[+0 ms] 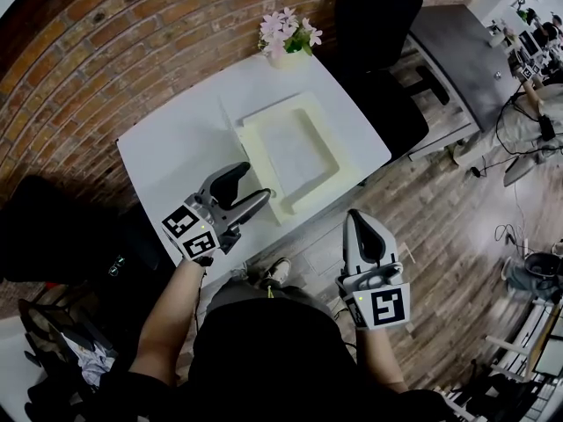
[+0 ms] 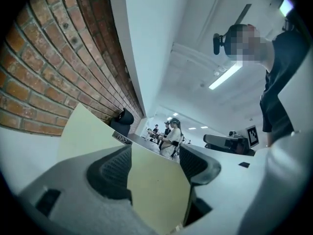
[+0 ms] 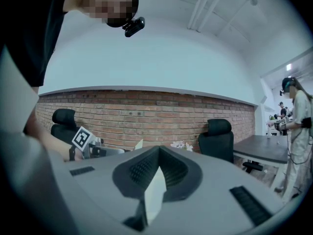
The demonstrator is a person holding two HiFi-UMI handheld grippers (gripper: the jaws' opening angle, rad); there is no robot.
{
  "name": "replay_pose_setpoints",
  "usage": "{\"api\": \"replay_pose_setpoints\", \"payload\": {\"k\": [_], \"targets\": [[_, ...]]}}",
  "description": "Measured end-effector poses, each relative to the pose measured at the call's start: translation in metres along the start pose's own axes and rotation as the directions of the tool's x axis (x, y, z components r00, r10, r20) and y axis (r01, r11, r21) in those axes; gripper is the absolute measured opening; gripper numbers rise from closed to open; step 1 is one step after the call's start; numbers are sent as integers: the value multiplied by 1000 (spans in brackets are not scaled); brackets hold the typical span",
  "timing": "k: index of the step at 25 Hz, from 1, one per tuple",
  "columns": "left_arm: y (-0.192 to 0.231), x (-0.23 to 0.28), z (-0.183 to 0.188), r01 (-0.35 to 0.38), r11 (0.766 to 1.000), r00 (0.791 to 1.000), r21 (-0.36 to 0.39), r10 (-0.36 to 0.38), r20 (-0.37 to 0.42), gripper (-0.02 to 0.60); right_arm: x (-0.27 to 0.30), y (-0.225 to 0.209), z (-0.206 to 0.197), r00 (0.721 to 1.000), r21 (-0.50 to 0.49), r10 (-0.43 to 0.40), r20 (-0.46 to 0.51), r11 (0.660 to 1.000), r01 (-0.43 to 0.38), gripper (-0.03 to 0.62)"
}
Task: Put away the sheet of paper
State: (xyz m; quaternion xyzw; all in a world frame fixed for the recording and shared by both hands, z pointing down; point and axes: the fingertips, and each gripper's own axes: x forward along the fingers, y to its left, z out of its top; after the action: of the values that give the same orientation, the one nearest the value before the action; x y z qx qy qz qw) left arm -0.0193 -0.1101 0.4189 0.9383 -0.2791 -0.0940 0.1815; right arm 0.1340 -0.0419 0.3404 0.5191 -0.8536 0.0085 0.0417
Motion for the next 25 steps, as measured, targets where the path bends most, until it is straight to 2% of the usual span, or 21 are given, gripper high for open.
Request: {"api": "replay_pose_setpoints", "payload": {"k": [8, 16, 18, 20, 23, 25], "targets": [[3, 42, -12, 61, 997, 997, 54, -58, -57, 290, -4, -10, -8, 1000, -2, -20, -20, 1000, 20, 14], [12, 88, -32, 75, 992, 991, 100, -63, -116, 235, -14, -29, -12, 997, -8, -72, -33, 997, 72, 14], [18, 99, -38, 60, 992, 990, 112, -45, -137, 209, -16, -34, -13, 996, -6, -82, -38, 997, 82, 14], [25, 108, -42, 27, 992, 989, 122, -9, -147, 137, -18, -38, -15, 995, -2, -91, -44, 996, 91, 14], [40, 117, -46, -42, 987, 987, 156, 65, -148, 73, -20, -42, -19, 994, 2, -100, -54, 995, 100, 14], [50, 123, -48, -92, 977, 980, 190, 122, -154, 58, -20, -45, -22, 993, 5, -103, -61, 995, 103, 14]]}}
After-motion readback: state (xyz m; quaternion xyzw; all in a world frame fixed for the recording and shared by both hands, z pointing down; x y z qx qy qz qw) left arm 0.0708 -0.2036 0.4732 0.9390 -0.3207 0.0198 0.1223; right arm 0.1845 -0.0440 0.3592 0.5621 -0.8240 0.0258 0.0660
